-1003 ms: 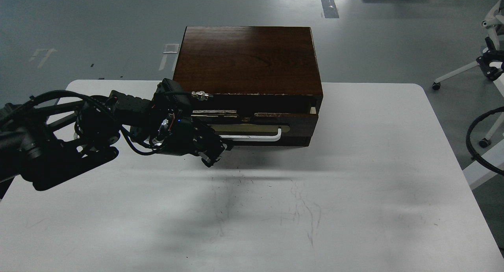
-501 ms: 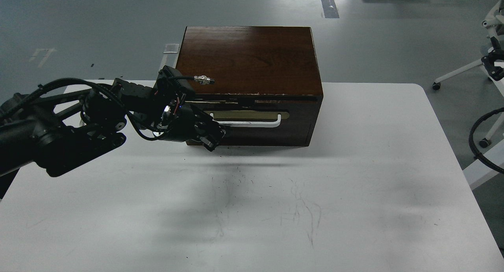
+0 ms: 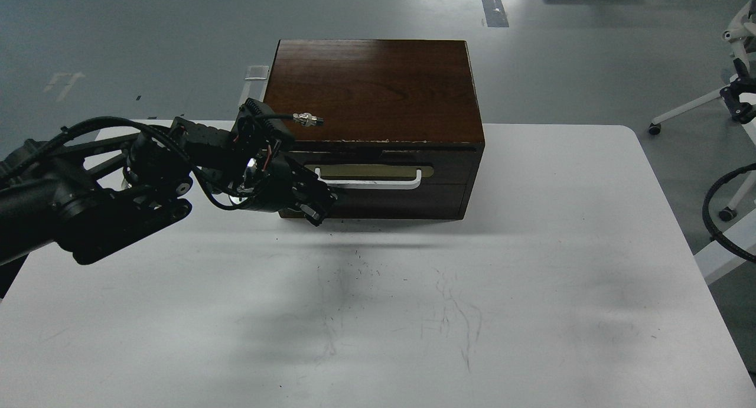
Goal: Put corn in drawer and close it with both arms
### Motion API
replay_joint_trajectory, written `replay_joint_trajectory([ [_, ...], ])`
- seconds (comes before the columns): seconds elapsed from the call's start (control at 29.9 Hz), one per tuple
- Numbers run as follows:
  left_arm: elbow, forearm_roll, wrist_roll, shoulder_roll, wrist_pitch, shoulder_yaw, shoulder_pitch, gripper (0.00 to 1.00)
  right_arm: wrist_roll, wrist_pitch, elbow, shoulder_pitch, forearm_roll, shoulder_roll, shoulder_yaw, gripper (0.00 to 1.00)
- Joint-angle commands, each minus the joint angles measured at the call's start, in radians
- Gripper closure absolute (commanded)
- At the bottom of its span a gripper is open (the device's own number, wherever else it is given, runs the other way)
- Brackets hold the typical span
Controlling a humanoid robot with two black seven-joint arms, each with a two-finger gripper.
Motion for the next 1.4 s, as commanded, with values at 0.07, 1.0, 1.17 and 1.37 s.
replay_joint_trajectory([
  [0.07,-0.054,-0.107,-0.062,0.032,0.000,-0.003,-0.013,1.00,0.004,0.000,0.000,0.005,0.000,0.002,0.006,0.00],
  [1.0,0.822,-1.856,-0.157,0.166,0.000,-0.233,0.110,0.23,0.010,0.000,0.006,0.081,0.000,-0.026,0.071,0.00],
  [1.17,0.879,-1.858,-0.157,0.112,0.000,-0.236,0.121,0.05,0.007,0.000,0.002,0.077,0.000,-0.003,0.068,0.00],
  [1.37,0.955,-1.869,-0.157,0.018,0.000,-0.247,0.125,0.05,0.009,0.000,0.005,0.087,0.000,0.017,0.074,0.00],
])
